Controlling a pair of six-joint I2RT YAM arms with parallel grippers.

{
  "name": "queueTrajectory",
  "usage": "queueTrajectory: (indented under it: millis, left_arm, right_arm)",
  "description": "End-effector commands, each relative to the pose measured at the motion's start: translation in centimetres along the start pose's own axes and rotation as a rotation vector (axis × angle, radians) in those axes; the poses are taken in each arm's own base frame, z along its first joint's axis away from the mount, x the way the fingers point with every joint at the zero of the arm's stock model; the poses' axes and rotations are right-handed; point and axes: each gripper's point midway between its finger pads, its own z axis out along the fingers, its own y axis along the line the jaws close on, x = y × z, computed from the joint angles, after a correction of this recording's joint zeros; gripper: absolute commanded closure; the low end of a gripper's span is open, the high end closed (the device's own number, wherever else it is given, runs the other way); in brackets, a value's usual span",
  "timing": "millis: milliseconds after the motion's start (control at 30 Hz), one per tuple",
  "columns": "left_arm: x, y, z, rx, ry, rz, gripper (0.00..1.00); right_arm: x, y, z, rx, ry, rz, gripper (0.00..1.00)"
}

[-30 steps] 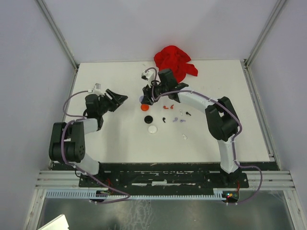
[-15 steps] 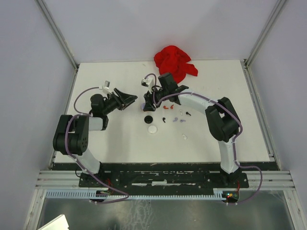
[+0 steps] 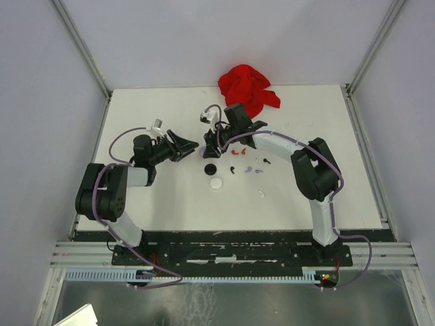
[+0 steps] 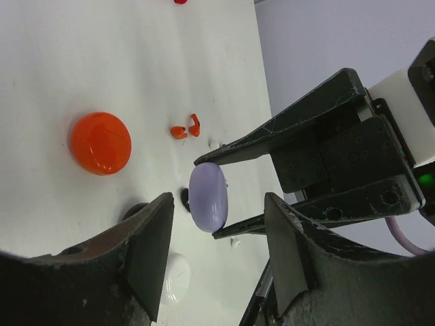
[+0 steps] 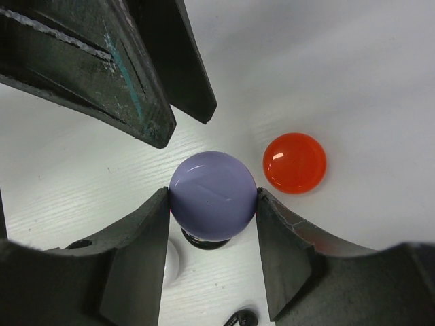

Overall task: Insert the wireless bluetooth earbuds into the charging case
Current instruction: Open the charging case.

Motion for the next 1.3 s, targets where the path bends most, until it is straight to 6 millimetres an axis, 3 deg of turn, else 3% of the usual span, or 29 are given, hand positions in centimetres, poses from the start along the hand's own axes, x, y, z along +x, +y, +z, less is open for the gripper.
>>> queueTrajectory:
  millis: [0,567,1267]
  left_arm:
    - [0.1,-0.6,0.0,0.013,0.003,0.073,0.38]
    - [1.2,-0.4,1.6,0.008,0.031,0.073,0.44]
    - [0.9,-0.5,1.7,0.011,0.009,0.074,0.69]
  right_arm:
    - [-3.7,1.4,-1.7,-0.022,-0.076,-0.072,0.90]
    - [-3.9,2.1,-1.3,-0.041,-0.076,-0.077,0.91]
    - [-3.7,2.2,-1.2,-0.043,-0.073,-0.078,0.91]
